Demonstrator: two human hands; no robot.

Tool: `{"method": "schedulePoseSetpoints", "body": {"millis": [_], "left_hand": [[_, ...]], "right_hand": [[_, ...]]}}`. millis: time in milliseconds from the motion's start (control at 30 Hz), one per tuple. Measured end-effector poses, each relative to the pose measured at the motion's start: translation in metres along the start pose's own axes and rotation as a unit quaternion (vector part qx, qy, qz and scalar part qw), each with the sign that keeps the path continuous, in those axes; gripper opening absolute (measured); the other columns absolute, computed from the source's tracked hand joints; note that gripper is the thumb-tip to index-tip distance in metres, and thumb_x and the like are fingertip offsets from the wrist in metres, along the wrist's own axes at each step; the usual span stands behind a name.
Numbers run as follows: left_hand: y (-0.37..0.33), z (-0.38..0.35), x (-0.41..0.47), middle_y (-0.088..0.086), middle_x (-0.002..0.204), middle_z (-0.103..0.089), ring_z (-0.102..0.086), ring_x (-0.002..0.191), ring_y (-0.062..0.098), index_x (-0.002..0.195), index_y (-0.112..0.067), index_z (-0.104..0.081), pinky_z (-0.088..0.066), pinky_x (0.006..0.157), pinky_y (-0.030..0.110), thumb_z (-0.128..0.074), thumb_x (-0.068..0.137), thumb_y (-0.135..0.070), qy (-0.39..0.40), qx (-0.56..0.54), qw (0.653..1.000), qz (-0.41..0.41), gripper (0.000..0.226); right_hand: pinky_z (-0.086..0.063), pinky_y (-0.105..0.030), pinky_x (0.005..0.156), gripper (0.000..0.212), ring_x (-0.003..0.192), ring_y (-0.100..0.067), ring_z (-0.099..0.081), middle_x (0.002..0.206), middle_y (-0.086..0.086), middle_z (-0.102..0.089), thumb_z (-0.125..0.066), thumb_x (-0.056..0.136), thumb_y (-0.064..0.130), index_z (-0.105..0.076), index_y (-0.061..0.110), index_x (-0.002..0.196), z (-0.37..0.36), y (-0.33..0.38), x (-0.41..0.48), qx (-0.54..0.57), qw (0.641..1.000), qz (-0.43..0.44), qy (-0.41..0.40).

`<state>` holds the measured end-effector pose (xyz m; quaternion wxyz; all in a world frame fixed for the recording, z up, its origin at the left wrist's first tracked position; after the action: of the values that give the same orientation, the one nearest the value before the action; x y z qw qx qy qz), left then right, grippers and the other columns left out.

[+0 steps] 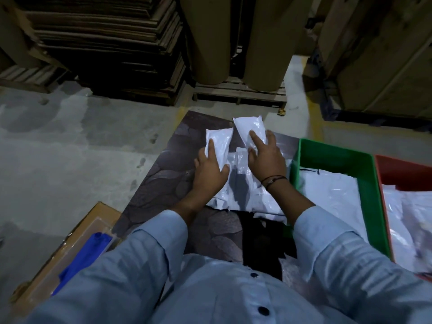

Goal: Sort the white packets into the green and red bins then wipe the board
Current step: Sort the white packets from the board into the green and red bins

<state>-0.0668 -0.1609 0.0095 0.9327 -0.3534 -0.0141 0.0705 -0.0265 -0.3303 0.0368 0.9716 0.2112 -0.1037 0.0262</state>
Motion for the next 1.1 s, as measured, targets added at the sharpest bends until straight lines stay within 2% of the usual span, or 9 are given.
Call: {"method": "schedulePoseSetpoints", "body": {"millis": [100,200,333,500,667,867,1100], "left_hand": [[-0.032,-0.012,0.001,0.017,0.161,-0.019,-0.029,0.142,0.046,0.164,-0.022,-0.002,-0.03,0.116,0.052,-0.059,0.097,-0.038,0.011,-0.007,1.0,-0.023,0.09],[-0.064,-0.025,-0.003,0.017,0.162,-0.018,-0.027,0.144,0.044,0.164,-0.022,-0.002,-0.03,0.116,0.05,-0.059,0.097,-0.038,0.021,-0.005,0.999,-0.047,0.089],[-0.104,-0.045,-0.012,0.015,0.163,-0.016,-0.025,0.145,0.042,0.164,-0.024,-0.002,-0.038,0.111,0.05,-0.06,0.098,-0.038,0.037,-0.008,0.997,-0.068,0.089],[-0.144,-0.072,-0.03,0.015,0.164,-0.014,-0.025,0.145,0.044,0.164,-0.025,0.0,-0.04,0.11,0.052,-0.058,0.099,-0.04,0.065,-0.002,0.994,-0.086,0.088],[-0.178,-0.099,-0.051,0.013,0.165,-0.011,-0.023,0.146,0.043,0.164,-0.025,0.0,-0.035,0.113,0.05,-0.057,0.1,-0.038,0.086,0.003,0.993,-0.086,0.086],[-0.208,-0.127,-0.073,0.015,0.165,-0.011,-0.024,0.145,0.043,0.164,-0.024,0.0,-0.039,0.11,0.051,-0.058,0.099,-0.04,0.102,0.017,0.992,-0.079,0.089],[-0.223,-0.153,-0.092,0.017,0.166,-0.009,-0.02,0.148,0.044,0.164,-0.019,-0.001,-0.032,0.115,0.052,-0.054,0.099,-0.044,0.106,0.032,0.993,-0.052,0.087]], "right_hand": [[-0.053,-0.048,0.091,0.052,0.118,-0.044,-0.056,0.158,-0.017,-0.031,-0.054,0.097,0.028,-0.046,0.032,0.148,0.022,-0.015,-0.004,-0.011,1.0,-0.014,-0.023],[-0.054,-0.045,0.085,0.051,0.117,-0.043,-0.058,0.158,-0.016,-0.032,-0.055,0.097,0.027,-0.047,0.03,0.147,0.042,-0.035,-0.011,-0.018,0.998,-0.024,-0.052],[-0.054,-0.043,0.083,0.051,0.116,-0.042,-0.059,0.158,-0.014,-0.032,-0.055,0.096,0.027,-0.048,0.031,0.147,0.066,-0.066,-0.021,-0.014,0.995,-0.057,-0.075],[-0.053,-0.042,0.08,0.051,0.114,-0.042,-0.059,0.157,-0.015,-0.032,-0.056,0.095,0.027,-0.05,0.031,0.145,0.092,-0.111,-0.038,-0.012,0.992,-0.088,-0.089],[-0.053,-0.041,0.077,0.052,0.112,-0.042,-0.06,0.157,-0.016,-0.033,-0.057,0.094,0.026,-0.05,0.031,0.145,0.11,-0.154,-0.059,-0.021,0.99,-0.108,-0.083],[-0.053,-0.045,0.09,0.054,0.123,-0.043,-0.054,0.158,-0.018,-0.031,-0.055,0.095,0.024,-0.047,0.029,0.148,0.125,-0.192,-0.08,0.002,0.987,-0.138,-0.08],[-0.054,-0.044,0.085,0.056,0.13,-0.037,-0.049,0.161,-0.014,-0.024,-0.049,0.096,0.032,-0.038,0.037,0.15,0.122,-0.21,-0.103,-0.047,0.985,-0.168,-0.006]]}}
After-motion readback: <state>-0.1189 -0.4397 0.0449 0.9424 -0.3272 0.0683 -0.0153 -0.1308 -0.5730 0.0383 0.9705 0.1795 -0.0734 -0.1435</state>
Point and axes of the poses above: each hand's wrist, its own x-axis towards the middle knuckle, its own z-axis out of the back of the hand, y = z × x, the point moved 1 cm from there along x, towards the middle knuckle
